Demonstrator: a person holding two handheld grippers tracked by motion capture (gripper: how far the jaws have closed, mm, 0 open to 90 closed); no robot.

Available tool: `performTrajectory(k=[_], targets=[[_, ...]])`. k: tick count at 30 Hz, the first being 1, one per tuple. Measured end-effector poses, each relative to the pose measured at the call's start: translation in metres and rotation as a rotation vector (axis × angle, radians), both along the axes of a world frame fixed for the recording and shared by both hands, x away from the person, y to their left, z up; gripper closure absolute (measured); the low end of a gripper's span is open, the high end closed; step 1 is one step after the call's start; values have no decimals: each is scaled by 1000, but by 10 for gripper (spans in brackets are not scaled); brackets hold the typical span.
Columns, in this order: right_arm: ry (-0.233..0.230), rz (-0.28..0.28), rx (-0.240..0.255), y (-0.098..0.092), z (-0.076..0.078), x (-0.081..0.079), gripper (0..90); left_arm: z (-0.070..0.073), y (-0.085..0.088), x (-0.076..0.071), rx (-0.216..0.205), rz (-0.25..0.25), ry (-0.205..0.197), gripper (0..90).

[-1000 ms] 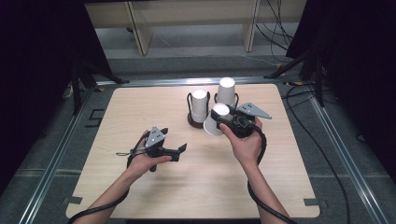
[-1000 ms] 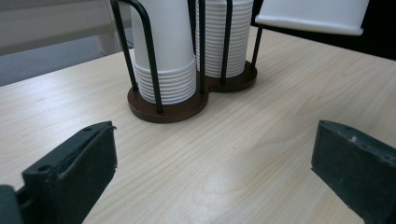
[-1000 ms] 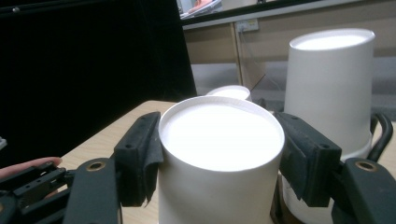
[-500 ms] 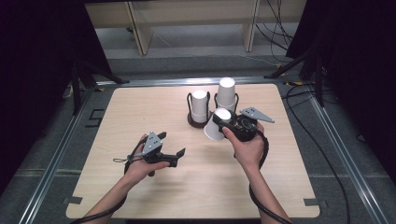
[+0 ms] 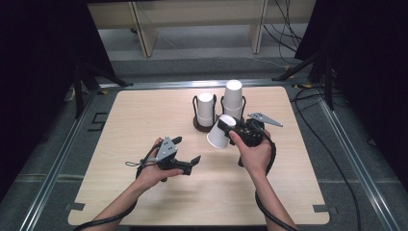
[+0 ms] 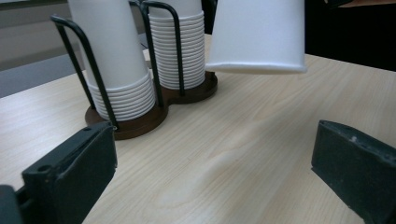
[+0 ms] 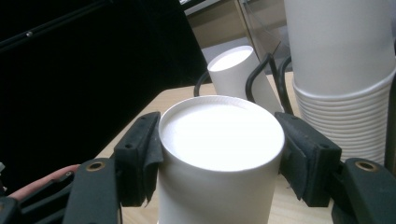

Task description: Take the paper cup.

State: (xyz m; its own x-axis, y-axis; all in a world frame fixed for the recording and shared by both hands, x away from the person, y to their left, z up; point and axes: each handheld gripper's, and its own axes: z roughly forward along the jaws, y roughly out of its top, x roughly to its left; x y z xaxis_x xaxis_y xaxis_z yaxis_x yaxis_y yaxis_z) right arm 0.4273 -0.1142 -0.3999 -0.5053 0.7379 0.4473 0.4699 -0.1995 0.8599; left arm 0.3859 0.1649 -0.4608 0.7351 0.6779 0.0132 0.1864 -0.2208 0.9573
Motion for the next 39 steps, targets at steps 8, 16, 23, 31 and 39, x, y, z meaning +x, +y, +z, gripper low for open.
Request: performTrajectory(k=[8, 16, 23, 31, 39], targets=[[33, -8, 11, -5, -9, -1, 351, -1, -10, 0, -1, -35, -9, 0], [68, -23, 20, -5, -18, -3, 351, -3, -22, -4, -2, -73, -20, 0], [89, -24, 57, -4, -19, -4, 351, -2, -28, -3, 18, -84, -27, 0], [96, -26, 53, -2, -23, -4, 351, -4, -32, -1, 10, -84, -38, 0], [96, -26, 78, 1, -23, -4, 350, 0, -37, 2, 16, -78, -40, 0]])
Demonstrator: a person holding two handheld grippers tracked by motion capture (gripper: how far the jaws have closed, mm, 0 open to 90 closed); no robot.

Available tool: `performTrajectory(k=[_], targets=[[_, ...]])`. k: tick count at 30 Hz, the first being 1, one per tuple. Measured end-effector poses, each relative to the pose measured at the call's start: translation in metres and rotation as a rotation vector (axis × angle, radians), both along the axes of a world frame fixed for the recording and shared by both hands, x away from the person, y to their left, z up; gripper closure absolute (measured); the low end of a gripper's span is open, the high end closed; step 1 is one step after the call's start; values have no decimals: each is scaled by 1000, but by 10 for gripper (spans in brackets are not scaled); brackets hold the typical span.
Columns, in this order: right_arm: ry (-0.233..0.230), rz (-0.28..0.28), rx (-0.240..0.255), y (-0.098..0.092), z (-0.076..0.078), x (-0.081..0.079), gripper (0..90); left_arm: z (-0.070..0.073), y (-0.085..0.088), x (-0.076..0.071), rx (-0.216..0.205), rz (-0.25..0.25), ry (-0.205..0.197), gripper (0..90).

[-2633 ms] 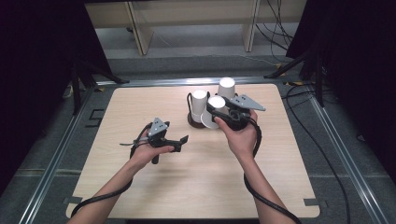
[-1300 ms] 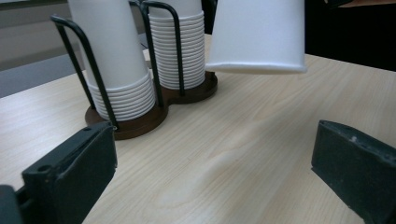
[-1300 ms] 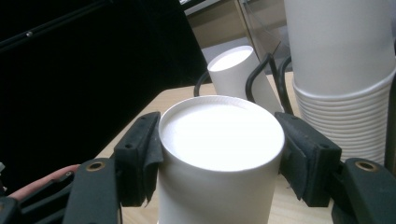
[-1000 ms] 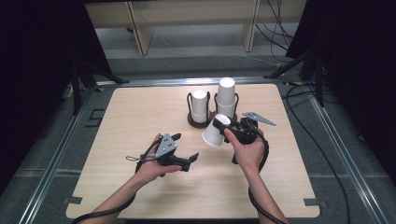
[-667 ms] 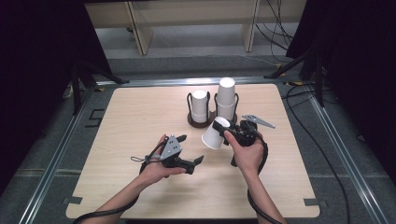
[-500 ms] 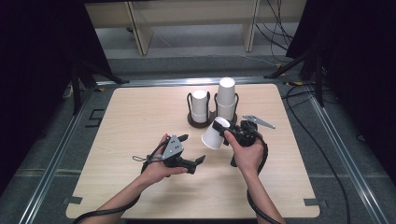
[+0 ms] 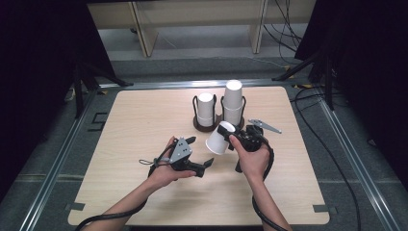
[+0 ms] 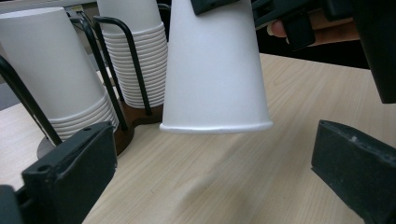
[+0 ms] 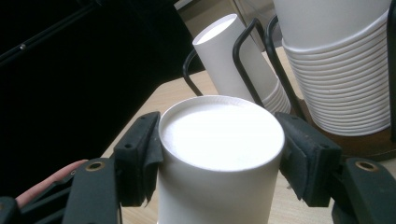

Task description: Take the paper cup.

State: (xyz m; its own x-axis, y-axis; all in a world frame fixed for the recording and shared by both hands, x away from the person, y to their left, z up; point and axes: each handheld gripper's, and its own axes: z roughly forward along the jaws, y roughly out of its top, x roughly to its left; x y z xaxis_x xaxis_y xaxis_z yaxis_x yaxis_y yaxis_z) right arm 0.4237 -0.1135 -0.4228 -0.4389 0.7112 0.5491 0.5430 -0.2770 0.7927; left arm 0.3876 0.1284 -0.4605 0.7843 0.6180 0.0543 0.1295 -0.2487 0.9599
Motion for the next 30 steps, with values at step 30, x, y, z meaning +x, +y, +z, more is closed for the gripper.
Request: performTrajectory(k=[30], targets=[[53, 0, 53, 11, -4, -3, 351, -7, -18, 14, 15, 13, -11, 0]])
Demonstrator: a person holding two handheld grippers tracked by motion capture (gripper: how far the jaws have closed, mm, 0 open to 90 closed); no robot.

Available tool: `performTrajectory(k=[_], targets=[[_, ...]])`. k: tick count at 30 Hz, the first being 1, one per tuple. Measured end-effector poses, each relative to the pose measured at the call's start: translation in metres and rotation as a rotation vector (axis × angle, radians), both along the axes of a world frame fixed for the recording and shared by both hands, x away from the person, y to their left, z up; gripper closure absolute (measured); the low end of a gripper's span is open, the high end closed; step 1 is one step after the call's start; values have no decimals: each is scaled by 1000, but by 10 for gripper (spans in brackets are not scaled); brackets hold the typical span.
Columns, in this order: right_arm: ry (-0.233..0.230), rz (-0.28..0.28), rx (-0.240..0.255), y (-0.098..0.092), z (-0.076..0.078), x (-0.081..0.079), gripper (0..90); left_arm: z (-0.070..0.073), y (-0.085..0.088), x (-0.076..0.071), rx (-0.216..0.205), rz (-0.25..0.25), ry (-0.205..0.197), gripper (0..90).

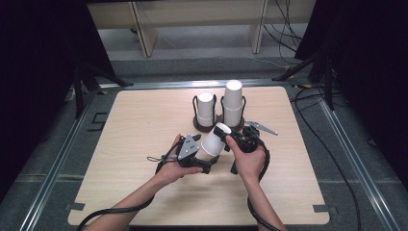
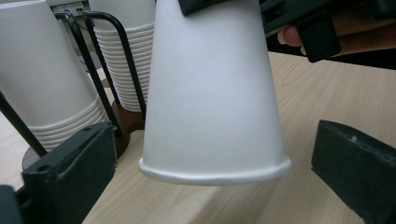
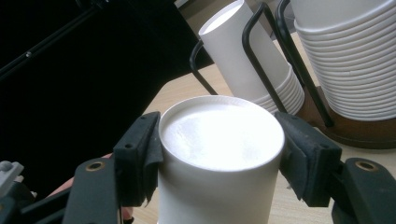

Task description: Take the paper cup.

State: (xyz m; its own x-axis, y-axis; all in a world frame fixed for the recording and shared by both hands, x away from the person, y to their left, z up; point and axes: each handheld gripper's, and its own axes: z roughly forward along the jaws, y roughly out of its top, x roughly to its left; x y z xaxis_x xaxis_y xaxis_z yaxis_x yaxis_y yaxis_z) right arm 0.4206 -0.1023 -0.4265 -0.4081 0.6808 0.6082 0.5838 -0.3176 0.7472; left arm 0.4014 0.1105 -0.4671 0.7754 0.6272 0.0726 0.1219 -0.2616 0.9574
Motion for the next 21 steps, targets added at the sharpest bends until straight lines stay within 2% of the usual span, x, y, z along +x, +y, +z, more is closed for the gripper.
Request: performTrajectory(k=[5, 8, 11, 12, 15, 18, 19, 21], targets=[[5, 4, 9, 0, 0, 0, 351, -4, -5, 2, 0, -4, 3, 0], [19, -7, -1, 2, 2, -1, 351, -4, -6, 3, 5, 0, 8, 5], [1, 10, 11, 3, 0, -1, 351, -2, -6, 4, 8, 1, 8, 12], [3, 17, 22, 3, 1, -2, 351, -2, -6, 4, 10, 1, 4, 17], [7, 8, 10, 4, 1, -2, 351, -1, -7, 5, -5, 4, -9, 37], [5, 12, 7, 3, 0, -1, 351, -1, -7, 5, -3, 7, -12, 54], [13, 0, -3, 3, 0, -1, 351, 0, -6, 4, 6, 9, -4, 58], [20, 3, 10, 2, -1, -1, 351, -2, -7, 4, 8, 8, 2, 59]])
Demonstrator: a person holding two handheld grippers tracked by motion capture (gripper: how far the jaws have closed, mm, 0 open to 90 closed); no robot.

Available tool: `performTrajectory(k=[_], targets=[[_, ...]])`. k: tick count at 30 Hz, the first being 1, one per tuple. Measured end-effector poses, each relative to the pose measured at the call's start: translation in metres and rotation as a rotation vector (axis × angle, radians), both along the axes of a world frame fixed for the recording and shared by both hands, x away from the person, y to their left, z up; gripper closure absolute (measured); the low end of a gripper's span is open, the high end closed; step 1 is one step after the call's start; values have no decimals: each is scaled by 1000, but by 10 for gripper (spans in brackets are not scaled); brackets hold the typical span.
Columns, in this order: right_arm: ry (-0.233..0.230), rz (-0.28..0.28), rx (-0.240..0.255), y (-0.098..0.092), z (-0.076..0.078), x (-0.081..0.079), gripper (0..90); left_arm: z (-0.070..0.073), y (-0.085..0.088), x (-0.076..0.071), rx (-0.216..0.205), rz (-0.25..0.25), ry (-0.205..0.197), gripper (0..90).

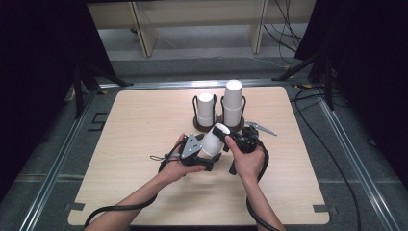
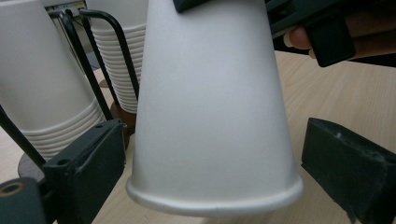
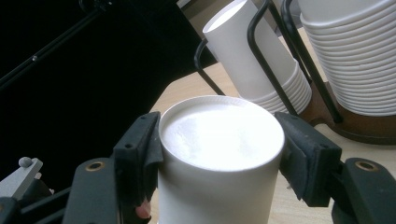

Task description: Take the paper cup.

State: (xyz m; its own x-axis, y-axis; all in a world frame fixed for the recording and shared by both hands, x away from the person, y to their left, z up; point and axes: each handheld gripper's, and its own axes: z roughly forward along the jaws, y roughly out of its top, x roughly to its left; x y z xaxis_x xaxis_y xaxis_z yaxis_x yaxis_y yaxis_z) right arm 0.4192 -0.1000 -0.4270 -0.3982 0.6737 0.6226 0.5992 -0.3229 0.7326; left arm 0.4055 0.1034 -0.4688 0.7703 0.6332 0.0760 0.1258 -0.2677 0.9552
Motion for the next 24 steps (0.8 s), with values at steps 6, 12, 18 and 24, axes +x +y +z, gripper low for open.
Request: performTrajectory(k=[6, 12, 18, 24], targets=[[1, 3, 10, -1, -4, 0, 351, -1, 0, 0, 5, -6, -4, 76], [9, 4, 24, -1, -4, 0, 351, 0, 0, -1, 18, -4, -1, 80], [26, 2, 43, -1, -6, -2, 352, 2, 1, -6, 11, -16, 0, 87], [34, -9, 57, -1, -6, -3, 352, 7, 4, -9, 1, -25, -10, 86]])
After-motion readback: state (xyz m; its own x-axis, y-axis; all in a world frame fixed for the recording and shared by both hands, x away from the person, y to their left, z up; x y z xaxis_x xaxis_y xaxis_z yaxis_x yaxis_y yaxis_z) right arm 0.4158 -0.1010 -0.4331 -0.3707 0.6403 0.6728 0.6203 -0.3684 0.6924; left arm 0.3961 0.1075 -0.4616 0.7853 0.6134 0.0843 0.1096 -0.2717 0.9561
